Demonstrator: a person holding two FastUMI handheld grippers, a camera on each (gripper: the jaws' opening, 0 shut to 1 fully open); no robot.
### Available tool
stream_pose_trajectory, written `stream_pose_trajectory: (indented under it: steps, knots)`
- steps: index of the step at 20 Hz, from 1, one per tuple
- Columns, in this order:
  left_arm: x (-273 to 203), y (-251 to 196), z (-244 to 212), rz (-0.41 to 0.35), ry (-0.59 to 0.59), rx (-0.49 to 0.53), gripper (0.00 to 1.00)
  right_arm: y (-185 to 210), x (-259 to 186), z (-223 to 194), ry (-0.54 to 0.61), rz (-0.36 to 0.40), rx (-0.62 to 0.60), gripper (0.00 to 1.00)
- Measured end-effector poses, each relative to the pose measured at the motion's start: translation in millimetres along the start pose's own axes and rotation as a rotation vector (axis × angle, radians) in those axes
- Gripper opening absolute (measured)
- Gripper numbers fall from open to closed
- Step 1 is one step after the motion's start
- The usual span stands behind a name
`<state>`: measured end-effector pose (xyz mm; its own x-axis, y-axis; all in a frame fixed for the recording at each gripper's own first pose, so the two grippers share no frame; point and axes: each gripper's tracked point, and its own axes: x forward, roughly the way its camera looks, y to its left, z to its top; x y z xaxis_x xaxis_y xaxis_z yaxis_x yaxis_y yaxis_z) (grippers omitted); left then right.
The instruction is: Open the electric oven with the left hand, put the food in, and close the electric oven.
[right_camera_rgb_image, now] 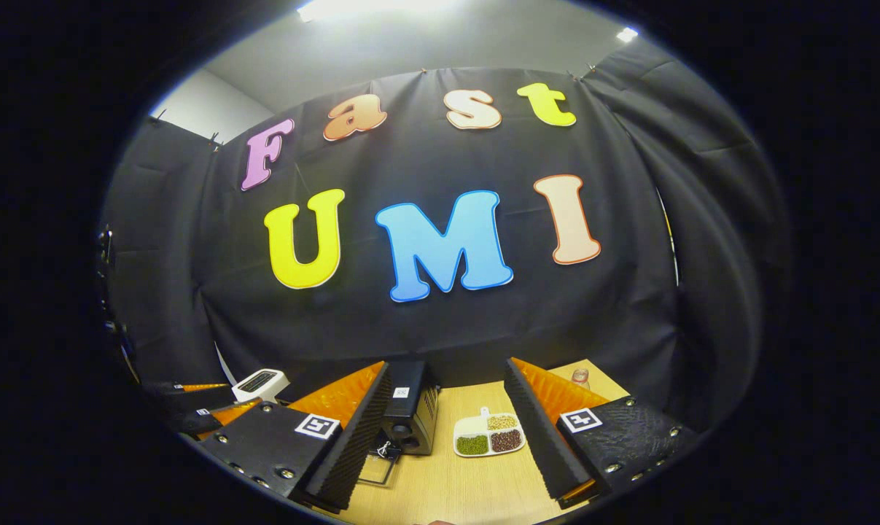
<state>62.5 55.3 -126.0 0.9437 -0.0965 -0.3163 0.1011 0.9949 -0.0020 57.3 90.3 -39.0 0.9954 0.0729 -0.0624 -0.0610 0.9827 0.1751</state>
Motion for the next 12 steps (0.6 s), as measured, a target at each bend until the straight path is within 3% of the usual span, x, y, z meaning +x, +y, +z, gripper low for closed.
stream_pose_trajectory:
  steps: [1,2,3,6,12]
  knots:
    - [5,2,-13,0.005,0.041,0.013,1.00,-1,2,-4,0.010,0.003,0.000,0.95]
    - [10,3,-27,0.011,0.085,0.031,0.92,-4,5,-7,0.021,0.000,0.000,0.95]
    - [14,7,-41,0.021,0.129,0.051,1.00,-6,7,-10,0.029,-0.002,0.003,0.94]
    - [22,13,-81,0.033,0.255,0.070,0.98,-11,8,-22,0.056,-0.012,0.005,0.94]
    - [20,24,-170,0.037,0.551,-0.007,1.00,-19,9,-38,0.102,-0.037,0.001,0.94]
